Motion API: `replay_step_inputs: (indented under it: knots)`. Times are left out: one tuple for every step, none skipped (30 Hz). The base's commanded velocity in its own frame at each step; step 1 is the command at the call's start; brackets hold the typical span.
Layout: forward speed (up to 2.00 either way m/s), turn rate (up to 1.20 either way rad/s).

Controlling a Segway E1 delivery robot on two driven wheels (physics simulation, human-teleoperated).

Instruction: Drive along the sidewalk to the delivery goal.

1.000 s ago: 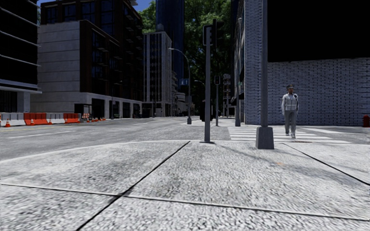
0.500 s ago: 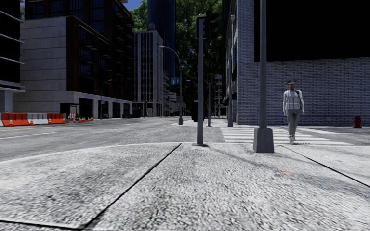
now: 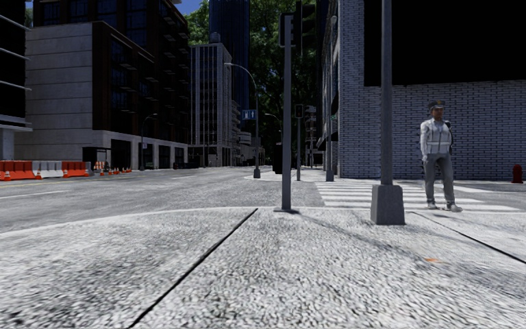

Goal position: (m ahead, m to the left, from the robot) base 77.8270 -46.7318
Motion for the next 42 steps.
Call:
replay_step_inputs:
  knots:
    - [0.80, 0.00]
    - [0.80, 0.00]
    - [0.80, 0.00]
    - [0.80, 0.00]
    - [0.80, 0.00]
    - [0.80, 0.00]
    - [0.80, 0.00]
    - [0.80, 0.00]
    - [0.80, 0.00]
    - [0.80, 0.00]
    - [0.80, 0.00]
    - [0.80, 0.00]
    - [0.80, 0.00]
    - [0.80, 0.00]
    - [0.80, 0.00]
    - [0.80, 0.00]
    - [0.80, 0.00]
    - [0.80, 0.00]
    - [0.80, 0.00]
    - [0.80, 0.00]
    - [0.80, -0.07]
    - [0.80, -0.07]
    - [0.80, -0.17]
    - [0.80, -0.22]
    - [0.80, -0.23]
    - [0.80, -0.23]
    - [0.80, -0.23]
    - [0.80, -0.23]
    - [0.80, -0.23]
    - [0.80, -0.23]
    - [0.80, -0.19]
    - [0.80, -0.17]
    - [0.80, -0.20]
    - [0.80, -0.20]
    - [0.80, -0.38]
    - [0.80, -0.48]
    - [0.80, -0.48]
    - [0.80, -0.52]
    - [0.80, -0.54]
    - [0.80, -0.55]
    - [0.80, -0.55]
    - [0.80, -0.55]
